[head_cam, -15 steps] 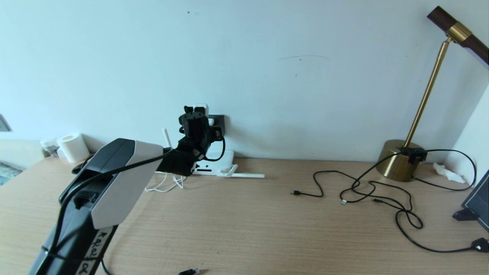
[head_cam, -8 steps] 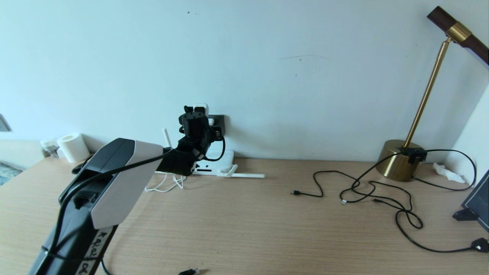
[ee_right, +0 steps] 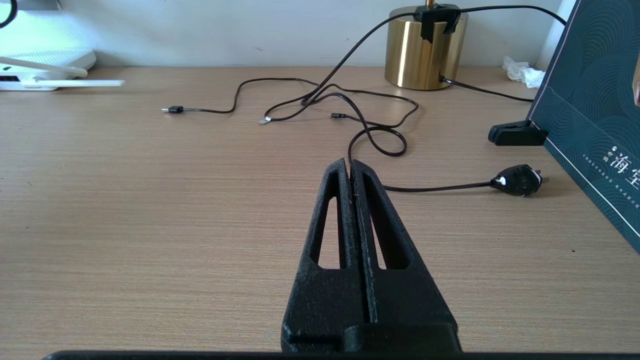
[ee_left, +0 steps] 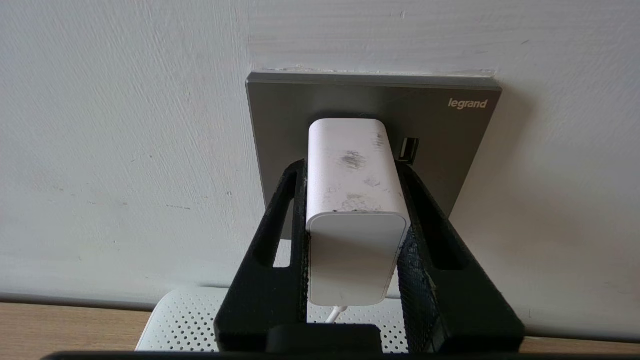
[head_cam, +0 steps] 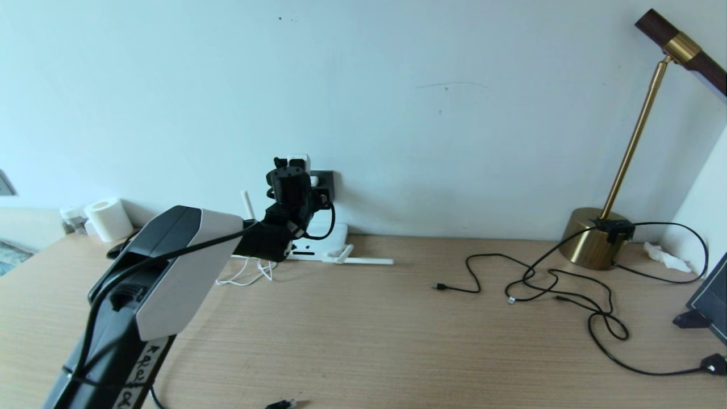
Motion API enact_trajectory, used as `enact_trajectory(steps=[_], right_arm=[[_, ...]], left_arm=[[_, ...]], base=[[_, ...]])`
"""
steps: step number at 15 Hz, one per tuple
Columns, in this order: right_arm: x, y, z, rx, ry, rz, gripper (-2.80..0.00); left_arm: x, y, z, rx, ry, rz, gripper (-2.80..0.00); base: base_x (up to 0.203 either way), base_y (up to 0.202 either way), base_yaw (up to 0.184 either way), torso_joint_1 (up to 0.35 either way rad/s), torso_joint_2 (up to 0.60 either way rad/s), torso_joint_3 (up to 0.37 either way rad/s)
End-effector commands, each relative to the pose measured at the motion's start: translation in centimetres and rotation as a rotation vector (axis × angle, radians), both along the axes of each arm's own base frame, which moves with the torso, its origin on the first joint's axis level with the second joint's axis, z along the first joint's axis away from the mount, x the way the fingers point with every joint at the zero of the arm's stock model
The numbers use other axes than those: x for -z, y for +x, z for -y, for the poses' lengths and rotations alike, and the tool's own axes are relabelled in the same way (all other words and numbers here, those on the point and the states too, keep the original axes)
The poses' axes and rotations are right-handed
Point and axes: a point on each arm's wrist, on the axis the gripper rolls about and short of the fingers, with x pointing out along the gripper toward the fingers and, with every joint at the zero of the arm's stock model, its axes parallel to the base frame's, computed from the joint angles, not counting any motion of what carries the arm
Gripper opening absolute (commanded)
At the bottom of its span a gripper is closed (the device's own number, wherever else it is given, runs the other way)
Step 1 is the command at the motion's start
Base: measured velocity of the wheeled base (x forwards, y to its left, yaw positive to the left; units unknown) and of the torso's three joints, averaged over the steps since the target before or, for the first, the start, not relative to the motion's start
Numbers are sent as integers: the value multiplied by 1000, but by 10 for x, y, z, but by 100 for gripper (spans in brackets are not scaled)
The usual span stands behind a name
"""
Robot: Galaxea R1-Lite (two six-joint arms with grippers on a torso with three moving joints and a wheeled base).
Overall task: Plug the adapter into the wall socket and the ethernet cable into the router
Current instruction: Plug plug into socket
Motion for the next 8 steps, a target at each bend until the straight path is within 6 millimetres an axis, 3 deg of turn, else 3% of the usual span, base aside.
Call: enact_trajectory(steps=[1,8], right_arm=[[2,1,0,0,0,-8,-280],[2,1,0,0,0,-8,-280]], left_arm=[[0,0,0,-3,-1,4,-280],[-1,0,0,-6,-3,10,-280]], base=[[0,0,0,0,0,0],[0,0,0,0,0,0]])
